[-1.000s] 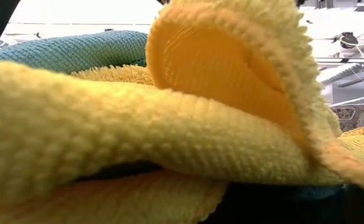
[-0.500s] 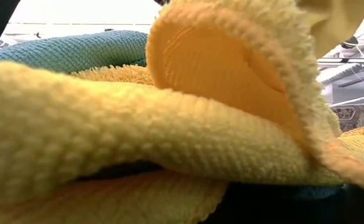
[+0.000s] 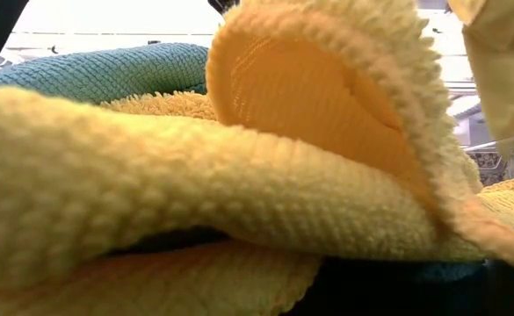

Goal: Sort microfiber towel by color & place in baskets
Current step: Put the yellow microfiber cloth into the right transparent bin

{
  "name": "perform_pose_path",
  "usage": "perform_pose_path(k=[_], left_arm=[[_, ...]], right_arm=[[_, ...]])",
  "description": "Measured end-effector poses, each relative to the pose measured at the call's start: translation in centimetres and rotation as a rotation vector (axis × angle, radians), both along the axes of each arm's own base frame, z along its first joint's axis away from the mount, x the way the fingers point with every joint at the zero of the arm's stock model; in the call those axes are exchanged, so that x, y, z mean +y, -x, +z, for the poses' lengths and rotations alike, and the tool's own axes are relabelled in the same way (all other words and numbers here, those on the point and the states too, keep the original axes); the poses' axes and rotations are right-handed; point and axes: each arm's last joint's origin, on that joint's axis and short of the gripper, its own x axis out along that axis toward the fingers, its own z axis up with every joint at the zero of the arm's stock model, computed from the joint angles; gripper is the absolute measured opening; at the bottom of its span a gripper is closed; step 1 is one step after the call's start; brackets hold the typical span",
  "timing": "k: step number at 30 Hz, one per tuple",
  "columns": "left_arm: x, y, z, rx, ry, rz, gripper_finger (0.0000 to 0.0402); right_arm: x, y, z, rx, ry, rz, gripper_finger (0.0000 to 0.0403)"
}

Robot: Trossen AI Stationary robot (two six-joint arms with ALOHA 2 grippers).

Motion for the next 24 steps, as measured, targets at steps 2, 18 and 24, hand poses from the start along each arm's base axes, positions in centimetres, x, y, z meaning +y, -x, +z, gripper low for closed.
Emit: perform_pose_path(k=[2,18,24], left_arm=[[0.0,0.0,0.0,0.000,0.000,0.000,0.0228],[0.0,0.0,0.0,-0.012,0.008,0.012,0.0228],[0.0,-0.1,0.1,-0.022,0.008,0.014,0.0228]], right_arm=[[0.0,-0.3,-1.0,0.058,-0.034,0.009,0.0000],[-0.6,-4.4,-12.8,0.364,-0.261,0.042,0.0000],[-0.7,-4.7,-13.9,0.415,-0.332,-0.039,0.0000]])
